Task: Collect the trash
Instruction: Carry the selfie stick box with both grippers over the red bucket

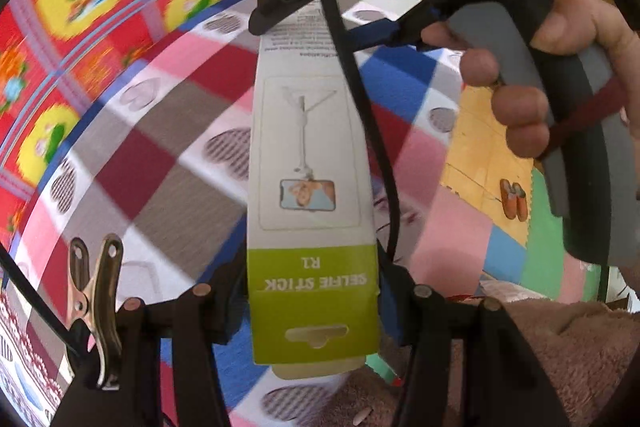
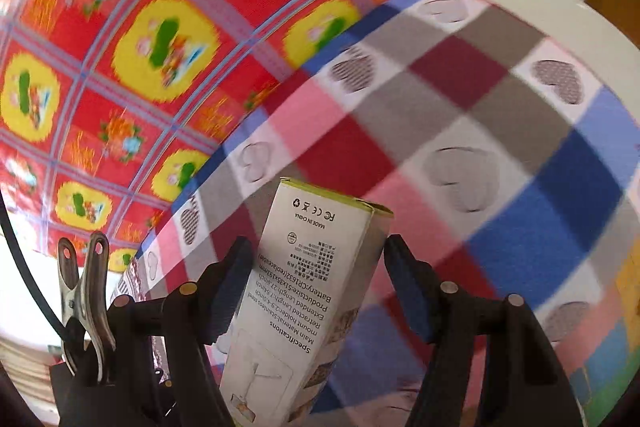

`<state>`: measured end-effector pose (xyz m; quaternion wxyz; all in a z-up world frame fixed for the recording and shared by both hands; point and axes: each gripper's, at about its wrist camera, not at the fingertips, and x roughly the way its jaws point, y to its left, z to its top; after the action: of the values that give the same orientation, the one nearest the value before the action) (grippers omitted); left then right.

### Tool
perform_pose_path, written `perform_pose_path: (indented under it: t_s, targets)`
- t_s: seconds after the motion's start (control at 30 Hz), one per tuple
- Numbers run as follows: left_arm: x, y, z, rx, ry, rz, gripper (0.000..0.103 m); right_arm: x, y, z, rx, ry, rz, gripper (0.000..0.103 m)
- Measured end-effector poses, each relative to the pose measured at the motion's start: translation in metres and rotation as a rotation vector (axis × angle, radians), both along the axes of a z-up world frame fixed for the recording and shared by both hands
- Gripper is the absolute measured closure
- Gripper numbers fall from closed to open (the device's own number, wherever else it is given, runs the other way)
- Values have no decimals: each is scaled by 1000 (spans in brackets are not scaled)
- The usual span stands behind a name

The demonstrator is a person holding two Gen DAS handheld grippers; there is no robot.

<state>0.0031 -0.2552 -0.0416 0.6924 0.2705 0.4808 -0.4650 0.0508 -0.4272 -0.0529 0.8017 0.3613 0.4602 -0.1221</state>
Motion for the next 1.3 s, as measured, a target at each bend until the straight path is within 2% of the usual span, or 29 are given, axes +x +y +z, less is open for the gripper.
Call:
perform_pose_path:
  t_s: [0.67, 0.83, 1.3]
  targets:
    - [-102, -163, 1, -20, -26, -123, 47, -130, -157, 12, -21, -21, -119, 34]
    - [-115, -205, 1, -18, -17, -187, 47, -156, -196, 18, -37, -13, -168, 34]
    - [-130, -336, -1, -48, 15, -408, 48, -218, -318, 22, -71, 25, -399, 34]
